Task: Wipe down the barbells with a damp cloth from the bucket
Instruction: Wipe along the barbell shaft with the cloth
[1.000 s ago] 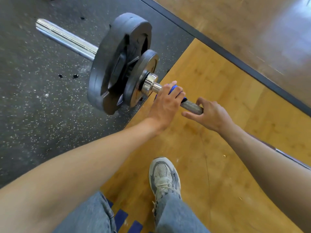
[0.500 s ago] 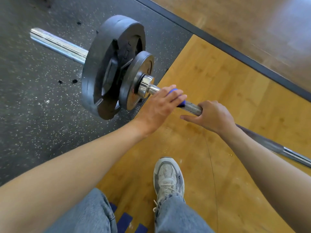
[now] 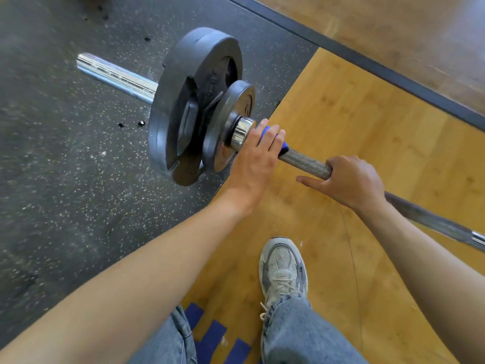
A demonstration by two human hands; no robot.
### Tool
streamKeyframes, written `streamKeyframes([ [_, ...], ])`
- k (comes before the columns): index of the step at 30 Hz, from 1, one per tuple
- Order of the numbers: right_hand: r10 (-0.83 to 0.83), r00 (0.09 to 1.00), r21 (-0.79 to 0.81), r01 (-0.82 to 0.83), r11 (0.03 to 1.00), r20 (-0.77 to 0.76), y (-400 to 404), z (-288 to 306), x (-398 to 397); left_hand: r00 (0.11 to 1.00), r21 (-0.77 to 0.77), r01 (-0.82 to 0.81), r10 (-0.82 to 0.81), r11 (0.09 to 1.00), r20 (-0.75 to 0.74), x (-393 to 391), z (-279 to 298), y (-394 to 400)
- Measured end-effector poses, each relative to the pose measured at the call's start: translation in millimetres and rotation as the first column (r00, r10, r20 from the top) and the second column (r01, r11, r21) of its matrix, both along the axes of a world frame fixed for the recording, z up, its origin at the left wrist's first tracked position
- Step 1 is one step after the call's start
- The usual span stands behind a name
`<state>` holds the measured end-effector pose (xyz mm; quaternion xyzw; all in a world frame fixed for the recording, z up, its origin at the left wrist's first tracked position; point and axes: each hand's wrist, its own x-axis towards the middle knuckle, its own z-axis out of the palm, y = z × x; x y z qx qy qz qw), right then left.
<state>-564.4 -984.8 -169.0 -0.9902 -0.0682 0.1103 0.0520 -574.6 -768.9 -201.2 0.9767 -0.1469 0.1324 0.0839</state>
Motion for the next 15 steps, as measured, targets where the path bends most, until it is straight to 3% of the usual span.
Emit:
streamKeyframes([
  [5, -0.005, 1.0, -0.008, 0.005, 1.0, 0.022, 2, 1, -5, 0.997, -0.094, -0.07, 0.072, 0.993, 0.018, -17, -3, -7],
  [10, 0.008, 0.999, -0.029, -0.007, 1.0, 0.05, 5, 0, -13, 0.982, -0.155, -0.185, 0.175, 0.97, -0.077, -48, 10, -13],
  [15, 0.002, 0.998, -0.009, -0.002, 1.0, 0.06, 4, -3, -18, 0.976, -0.056, -0.149, 0.137, 0.987, -0.171, -22, 13, -10],
])
